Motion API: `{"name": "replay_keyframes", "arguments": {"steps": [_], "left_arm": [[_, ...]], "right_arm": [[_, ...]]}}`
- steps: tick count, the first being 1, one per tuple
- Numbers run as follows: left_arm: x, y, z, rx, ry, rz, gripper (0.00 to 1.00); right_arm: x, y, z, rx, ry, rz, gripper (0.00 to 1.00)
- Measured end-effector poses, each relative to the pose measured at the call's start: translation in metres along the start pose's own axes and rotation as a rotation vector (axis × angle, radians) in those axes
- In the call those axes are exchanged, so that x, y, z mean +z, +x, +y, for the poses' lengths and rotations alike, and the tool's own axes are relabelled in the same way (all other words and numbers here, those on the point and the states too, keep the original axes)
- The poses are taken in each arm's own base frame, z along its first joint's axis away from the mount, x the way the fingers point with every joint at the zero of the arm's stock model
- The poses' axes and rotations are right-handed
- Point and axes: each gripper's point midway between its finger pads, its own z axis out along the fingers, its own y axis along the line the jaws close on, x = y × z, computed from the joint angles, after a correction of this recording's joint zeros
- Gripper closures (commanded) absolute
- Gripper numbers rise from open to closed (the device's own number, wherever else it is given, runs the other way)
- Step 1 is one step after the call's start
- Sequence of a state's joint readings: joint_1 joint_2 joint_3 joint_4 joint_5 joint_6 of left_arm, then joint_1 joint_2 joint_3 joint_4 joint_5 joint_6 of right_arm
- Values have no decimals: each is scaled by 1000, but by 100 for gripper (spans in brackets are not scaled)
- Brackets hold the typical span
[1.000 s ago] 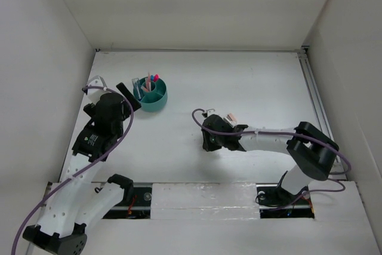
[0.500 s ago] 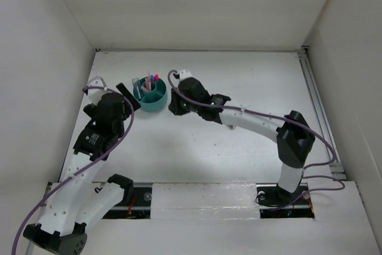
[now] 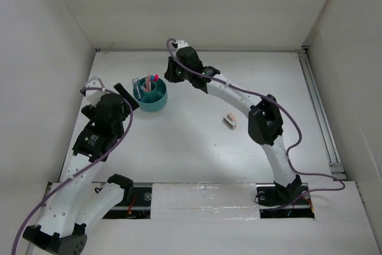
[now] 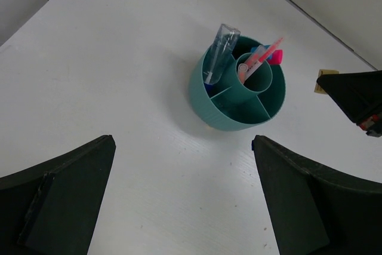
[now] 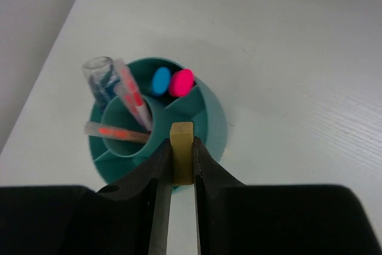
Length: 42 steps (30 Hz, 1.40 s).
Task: Sort the stationery into containers
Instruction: Place the stationery in the storage box.
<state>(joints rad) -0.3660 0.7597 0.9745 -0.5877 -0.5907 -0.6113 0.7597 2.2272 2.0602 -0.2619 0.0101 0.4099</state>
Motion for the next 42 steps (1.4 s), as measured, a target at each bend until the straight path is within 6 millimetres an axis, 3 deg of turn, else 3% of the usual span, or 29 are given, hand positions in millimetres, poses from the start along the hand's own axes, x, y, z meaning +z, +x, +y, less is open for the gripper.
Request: {"name": "replay_keyframes", "arguments": {"steps": [5, 9, 16, 27, 31, 32, 35, 39, 42], "left_arm": [[0, -3, 2, -10, -11, -13, 0], [-2, -5, 3, -18, -13, -23, 0], [-2, -5, 4, -22, -16, -25, 0], [-2, -4, 2, -22, -2, -15, 0], [-4, -4, 1, -23, 8, -16, 0], [-4, -5, 0, -24, 11, -16, 0], [-4, -5, -1, -23, 17, -15, 0], [-4, -4, -2, -19, 24, -12, 0], [-4, -4, -2, -17, 27, -12, 0]], "right_arm": [[18, 23, -21, 17, -15, 66, 100], [21, 32, -15, 18, -54, 93, 100], [21, 26, 2, 28, -125, 74, 100], [39, 55, -5, 40, -133, 125, 94], [44, 63, -5, 46, -148, 142, 77], [44, 63, -3, 46, -152, 143, 60], [44, 59, 3, 45, -175, 130, 38], [41, 50, 11, 38, -199, 103, 31], [41, 50, 11, 38, -201, 104, 31]]}}
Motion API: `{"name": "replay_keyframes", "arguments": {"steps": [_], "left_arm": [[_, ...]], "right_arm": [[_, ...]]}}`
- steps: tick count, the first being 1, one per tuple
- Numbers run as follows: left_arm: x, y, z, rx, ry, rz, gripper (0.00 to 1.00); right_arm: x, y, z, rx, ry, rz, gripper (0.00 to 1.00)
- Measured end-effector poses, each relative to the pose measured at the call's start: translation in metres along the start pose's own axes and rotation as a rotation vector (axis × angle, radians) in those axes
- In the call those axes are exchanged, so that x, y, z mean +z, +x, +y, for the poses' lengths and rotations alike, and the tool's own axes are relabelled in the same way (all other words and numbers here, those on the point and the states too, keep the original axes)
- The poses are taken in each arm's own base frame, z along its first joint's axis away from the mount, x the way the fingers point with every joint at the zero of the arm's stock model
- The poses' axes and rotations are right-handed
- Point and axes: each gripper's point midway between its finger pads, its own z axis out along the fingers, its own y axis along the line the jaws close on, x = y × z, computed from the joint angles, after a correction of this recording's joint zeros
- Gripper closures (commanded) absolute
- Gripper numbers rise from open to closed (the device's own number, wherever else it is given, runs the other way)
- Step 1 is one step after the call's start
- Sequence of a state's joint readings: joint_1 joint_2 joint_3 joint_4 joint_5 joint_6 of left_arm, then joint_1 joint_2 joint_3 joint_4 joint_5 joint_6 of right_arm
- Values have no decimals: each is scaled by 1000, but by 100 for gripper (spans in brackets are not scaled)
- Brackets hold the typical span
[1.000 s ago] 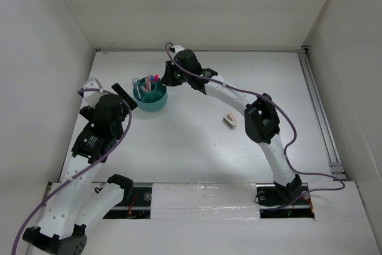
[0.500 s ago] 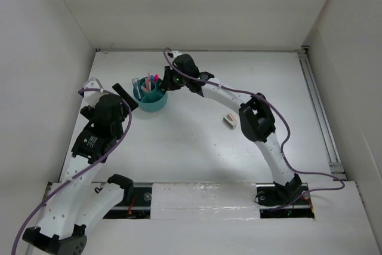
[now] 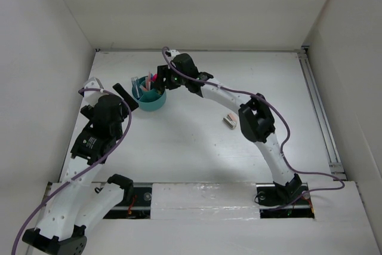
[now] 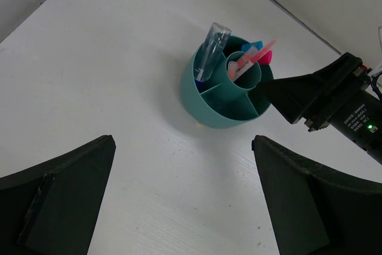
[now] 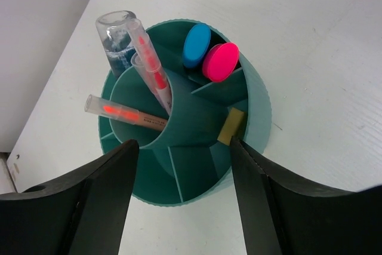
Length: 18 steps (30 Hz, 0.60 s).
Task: Sort the stationery into containers
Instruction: Place the stationery in the storage box, then move the stapler to the center of the board.
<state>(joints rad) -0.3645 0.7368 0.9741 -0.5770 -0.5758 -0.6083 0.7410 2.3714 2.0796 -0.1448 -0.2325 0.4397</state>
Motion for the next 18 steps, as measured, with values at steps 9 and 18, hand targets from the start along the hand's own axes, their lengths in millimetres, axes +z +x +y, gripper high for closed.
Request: {"name": "replay_keyframes", "arguments": {"steps": [9, 18], "left_arm": [[0, -1, -1, 0, 2, -2, 0], [-1, -1, -2, -3, 13, 0, 0]], "right_arm": [[-36, -5, -6, -18, 48, -3, 29], [-155, -15, -74, 31, 197, -47, 25]]}}
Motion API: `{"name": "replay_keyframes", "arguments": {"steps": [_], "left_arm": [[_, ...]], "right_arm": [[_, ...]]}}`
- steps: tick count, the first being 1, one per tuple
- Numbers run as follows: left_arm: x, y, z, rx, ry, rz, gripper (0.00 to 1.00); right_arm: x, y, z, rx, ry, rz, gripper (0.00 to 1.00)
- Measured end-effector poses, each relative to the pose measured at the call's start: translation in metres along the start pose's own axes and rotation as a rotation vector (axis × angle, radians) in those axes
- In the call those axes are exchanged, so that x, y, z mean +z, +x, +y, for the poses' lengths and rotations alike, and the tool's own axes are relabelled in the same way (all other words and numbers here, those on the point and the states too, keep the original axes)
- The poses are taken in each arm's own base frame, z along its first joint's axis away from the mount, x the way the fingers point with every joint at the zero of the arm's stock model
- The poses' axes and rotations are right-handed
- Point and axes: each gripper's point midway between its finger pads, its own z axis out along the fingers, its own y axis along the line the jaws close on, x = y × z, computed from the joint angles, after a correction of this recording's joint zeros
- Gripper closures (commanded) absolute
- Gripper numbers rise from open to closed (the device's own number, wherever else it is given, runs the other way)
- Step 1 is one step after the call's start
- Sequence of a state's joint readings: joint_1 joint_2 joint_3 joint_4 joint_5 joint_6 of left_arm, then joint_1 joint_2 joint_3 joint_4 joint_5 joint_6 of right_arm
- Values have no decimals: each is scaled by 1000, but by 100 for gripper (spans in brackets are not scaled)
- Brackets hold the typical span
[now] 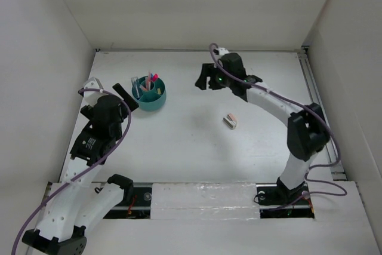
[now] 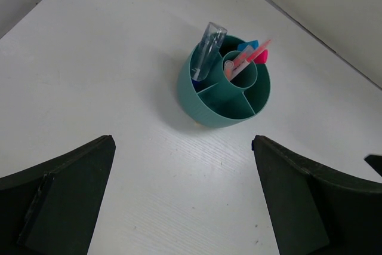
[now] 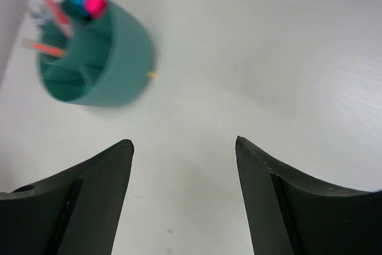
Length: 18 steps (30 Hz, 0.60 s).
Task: Sort the stationery into containers
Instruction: Move the stapler to the center of the board.
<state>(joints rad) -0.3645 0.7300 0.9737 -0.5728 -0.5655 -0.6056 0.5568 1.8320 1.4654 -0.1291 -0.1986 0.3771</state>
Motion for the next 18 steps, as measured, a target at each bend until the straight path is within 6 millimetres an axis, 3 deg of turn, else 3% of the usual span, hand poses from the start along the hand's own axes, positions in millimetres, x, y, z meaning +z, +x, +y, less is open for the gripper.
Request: {"name": "replay_keyframes", "arguments": {"steps": [3, 8, 15, 18], "left_arm": [[-1, 0, -1, -1, 7, 2, 0], [-2, 1, -3, 6, 29, 8, 0], [0, 8, -10, 31, 55, 43, 0], [2, 12, -12, 41, 66, 56, 0]], "right_arm": [[-37, 24, -41, 43, 109, 14, 23], [-81, 73, -56, 61, 209, 68, 20], [-107, 98, -81, 103, 300, 74, 18], [-113, 121, -102, 149, 349, 108, 18]]}}
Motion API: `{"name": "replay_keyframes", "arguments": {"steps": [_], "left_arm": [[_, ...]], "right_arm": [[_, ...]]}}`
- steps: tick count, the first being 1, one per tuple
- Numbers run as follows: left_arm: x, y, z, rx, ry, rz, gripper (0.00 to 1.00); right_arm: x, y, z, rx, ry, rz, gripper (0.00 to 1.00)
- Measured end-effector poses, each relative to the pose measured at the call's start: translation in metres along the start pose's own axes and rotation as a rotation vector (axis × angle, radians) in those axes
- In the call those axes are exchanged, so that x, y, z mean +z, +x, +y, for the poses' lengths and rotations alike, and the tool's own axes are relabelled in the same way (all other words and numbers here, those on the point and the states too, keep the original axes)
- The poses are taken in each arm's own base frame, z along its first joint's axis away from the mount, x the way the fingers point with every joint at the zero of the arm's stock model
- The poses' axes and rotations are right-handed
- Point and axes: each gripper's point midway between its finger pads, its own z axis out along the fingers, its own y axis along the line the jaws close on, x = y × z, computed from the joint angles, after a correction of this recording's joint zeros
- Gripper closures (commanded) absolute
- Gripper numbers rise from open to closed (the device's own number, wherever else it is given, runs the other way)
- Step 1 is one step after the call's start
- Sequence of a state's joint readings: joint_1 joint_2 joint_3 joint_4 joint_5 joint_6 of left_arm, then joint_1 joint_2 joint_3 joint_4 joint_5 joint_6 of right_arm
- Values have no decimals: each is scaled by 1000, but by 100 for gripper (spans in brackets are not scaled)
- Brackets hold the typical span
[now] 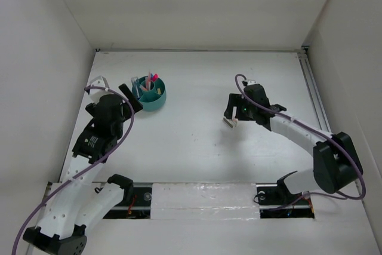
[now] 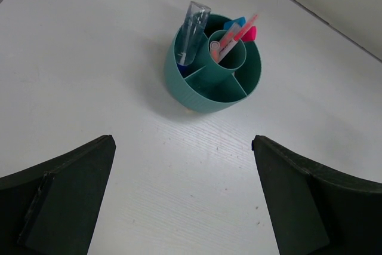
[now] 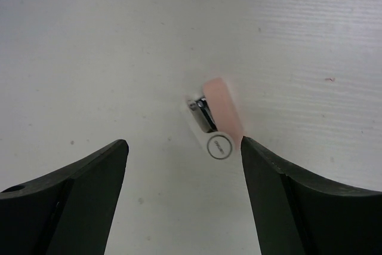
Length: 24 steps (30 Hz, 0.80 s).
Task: Sort the stationery into containers
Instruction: Move the stapler to the center of the board.
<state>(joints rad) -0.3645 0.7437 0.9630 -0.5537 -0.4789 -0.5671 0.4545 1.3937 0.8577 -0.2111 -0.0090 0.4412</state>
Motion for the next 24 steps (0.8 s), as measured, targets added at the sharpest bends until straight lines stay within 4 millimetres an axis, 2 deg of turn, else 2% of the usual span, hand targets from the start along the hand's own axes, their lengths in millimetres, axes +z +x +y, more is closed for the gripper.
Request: {"name": "replay_keyframes", "arguments": {"steps": [3, 6, 16, 21, 24], "left_arm": [[1, 3, -1, 8, 9, 11, 0], [1, 4, -3, 12, 19, 15, 0], [2, 6, -6, 22, 31, 26, 0], [2, 6, -6, 23, 32, 27, 0], [2, 6, -6, 22, 33, 27, 0]], "right_arm": [[5, 15, -16, 26, 39, 36, 18], [11, 22, -22, 36, 55, 59, 18], [34, 52, -24, 38, 67, 146, 19], [38, 57, -19, 38, 61, 156, 20], [40, 56, -16, 35, 60, 146, 25]]}}
